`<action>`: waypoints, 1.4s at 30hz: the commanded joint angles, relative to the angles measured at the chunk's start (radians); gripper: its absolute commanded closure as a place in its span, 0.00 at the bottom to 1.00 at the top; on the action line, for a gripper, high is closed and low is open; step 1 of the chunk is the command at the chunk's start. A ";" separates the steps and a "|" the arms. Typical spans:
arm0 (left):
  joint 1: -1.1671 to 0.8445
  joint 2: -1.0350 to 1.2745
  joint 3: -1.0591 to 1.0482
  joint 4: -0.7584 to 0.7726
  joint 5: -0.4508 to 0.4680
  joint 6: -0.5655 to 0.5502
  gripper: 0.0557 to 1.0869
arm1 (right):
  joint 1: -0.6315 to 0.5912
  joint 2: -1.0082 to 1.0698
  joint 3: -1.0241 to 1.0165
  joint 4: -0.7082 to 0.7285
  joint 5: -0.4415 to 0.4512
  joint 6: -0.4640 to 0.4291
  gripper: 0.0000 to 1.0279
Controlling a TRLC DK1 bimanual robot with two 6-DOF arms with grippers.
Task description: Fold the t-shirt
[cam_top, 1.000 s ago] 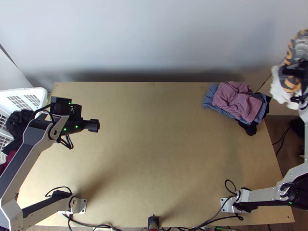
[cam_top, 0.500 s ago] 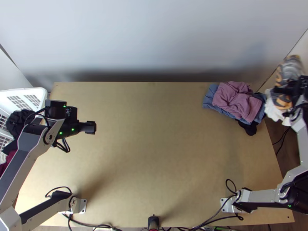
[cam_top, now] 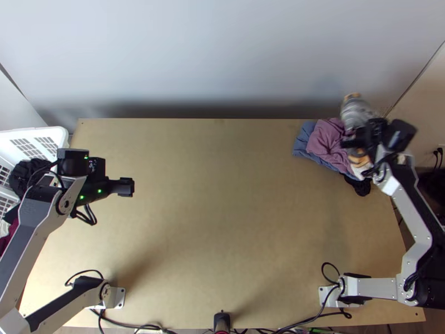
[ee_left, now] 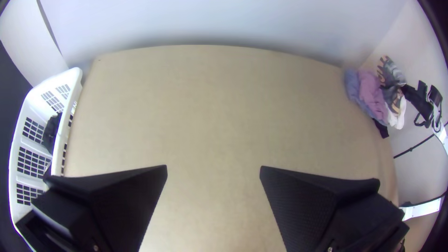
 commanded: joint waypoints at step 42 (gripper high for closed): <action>0.051 -0.210 -0.147 -0.087 0.012 0.007 0.06 | 0.075 0.107 0.187 -0.160 -0.058 0.028 0.04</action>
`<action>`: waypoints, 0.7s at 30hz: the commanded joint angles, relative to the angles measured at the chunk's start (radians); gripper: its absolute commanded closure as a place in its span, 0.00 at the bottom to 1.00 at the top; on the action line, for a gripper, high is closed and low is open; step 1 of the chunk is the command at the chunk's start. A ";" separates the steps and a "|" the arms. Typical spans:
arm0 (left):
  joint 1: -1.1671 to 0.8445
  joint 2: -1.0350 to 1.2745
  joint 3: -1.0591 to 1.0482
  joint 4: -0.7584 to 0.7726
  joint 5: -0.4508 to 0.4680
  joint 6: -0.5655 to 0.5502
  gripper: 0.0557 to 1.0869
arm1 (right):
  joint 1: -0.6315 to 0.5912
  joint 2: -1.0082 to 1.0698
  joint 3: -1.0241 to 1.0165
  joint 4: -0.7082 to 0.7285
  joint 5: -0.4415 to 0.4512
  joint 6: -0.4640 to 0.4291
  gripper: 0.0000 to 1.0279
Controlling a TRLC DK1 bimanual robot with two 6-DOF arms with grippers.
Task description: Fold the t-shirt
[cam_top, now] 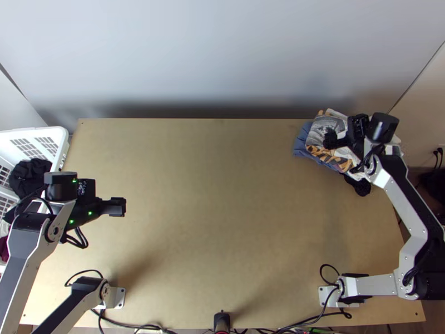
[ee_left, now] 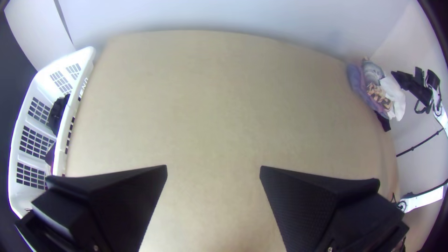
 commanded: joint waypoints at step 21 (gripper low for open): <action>0.029 -0.064 -0.039 -0.063 0.004 0.009 0.06 | -0.177 0.678 0.308 0.031 -0.010 0.045 0.05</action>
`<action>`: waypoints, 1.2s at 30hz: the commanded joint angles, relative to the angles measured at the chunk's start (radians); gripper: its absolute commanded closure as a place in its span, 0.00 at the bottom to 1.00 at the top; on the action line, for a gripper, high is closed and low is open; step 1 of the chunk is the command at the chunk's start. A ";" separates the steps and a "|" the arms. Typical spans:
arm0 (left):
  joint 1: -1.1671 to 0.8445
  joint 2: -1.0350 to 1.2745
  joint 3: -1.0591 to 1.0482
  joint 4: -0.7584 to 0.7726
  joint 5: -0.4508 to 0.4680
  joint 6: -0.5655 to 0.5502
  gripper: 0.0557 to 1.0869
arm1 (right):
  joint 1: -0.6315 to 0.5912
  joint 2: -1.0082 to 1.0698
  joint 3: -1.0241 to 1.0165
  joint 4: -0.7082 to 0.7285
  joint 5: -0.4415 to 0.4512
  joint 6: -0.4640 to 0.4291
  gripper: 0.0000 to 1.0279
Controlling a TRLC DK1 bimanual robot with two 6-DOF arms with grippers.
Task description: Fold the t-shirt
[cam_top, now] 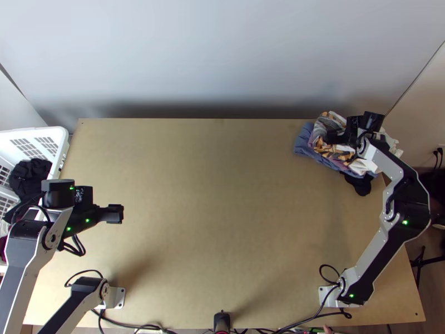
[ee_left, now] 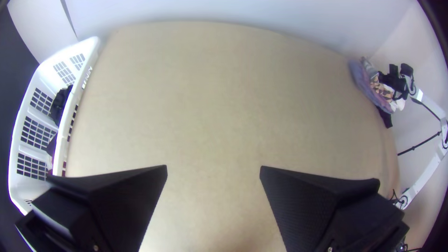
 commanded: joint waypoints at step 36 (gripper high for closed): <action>0.008 -0.108 0.080 -0.058 0.002 0.019 0.06 | 0.015 -0.485 0.069 -0.261 -0.027 0.147 0.05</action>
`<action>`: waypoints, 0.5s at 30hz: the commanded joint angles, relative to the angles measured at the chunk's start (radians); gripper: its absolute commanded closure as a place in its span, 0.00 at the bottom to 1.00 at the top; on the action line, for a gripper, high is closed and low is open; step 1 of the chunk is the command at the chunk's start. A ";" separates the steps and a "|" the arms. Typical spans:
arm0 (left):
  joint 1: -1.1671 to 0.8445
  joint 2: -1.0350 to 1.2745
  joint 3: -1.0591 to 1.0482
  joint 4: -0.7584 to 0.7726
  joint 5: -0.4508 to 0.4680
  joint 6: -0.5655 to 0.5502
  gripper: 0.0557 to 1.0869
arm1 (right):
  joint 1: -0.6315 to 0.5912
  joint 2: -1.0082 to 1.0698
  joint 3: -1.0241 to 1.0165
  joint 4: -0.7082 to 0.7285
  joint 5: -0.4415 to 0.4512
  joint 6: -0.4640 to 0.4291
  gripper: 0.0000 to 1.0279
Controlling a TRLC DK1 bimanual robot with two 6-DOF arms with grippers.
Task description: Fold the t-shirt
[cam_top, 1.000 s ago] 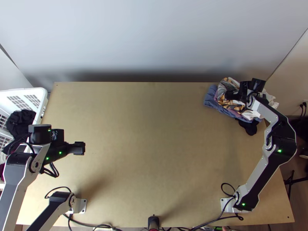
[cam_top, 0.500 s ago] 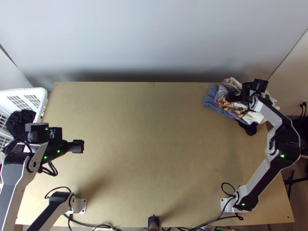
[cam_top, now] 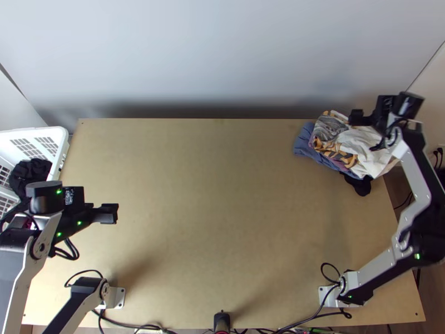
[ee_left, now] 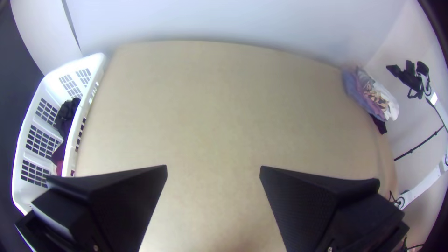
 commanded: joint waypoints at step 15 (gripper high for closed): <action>0.025 -0.388 -0.153 0.232 -0.057 0.080 0.06 | 0.341 -0.822 -0.453 -0.224 0.079 0.271 0.05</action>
